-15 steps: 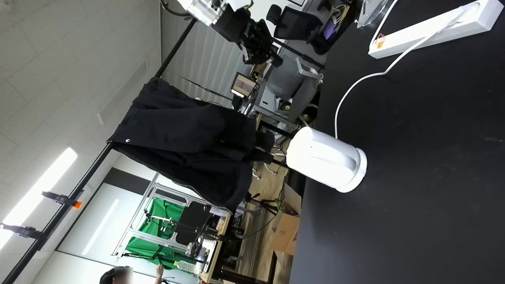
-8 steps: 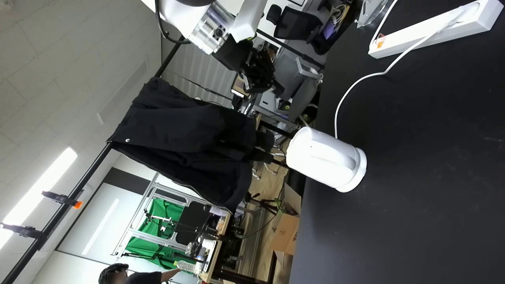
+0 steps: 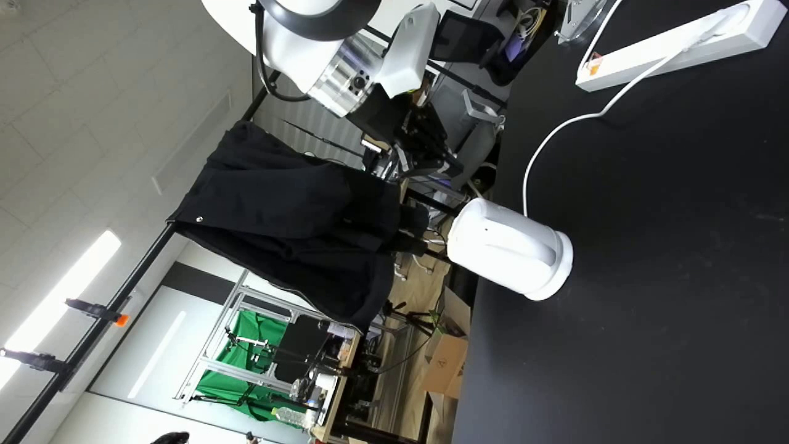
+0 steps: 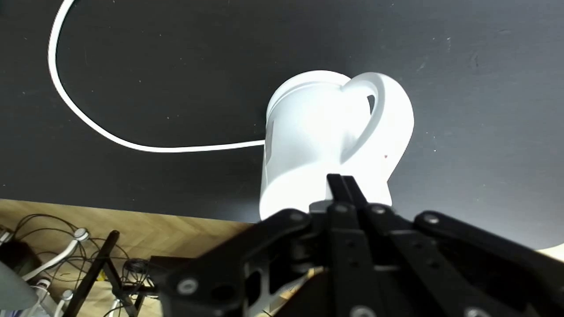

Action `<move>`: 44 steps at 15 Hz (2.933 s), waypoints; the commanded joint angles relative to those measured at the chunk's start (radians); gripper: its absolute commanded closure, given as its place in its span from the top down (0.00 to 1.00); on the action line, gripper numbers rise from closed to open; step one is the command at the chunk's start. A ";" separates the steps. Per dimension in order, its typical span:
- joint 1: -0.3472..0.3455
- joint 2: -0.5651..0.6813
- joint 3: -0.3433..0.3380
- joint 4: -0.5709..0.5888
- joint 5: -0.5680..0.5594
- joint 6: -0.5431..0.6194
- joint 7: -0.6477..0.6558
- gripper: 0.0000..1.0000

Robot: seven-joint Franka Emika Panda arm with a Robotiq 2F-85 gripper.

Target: Turn on the white electric kettle

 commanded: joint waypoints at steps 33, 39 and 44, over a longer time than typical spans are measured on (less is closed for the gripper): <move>0.055 0.249 0.011 0.199 0.193 0.091 0.014 0.00; 0.061 0.279 0.006 0.225 0.201 0.093 0.011 0.00; 0.050 0.294 0.009 0.237 0.211 0.091 0.008 0.00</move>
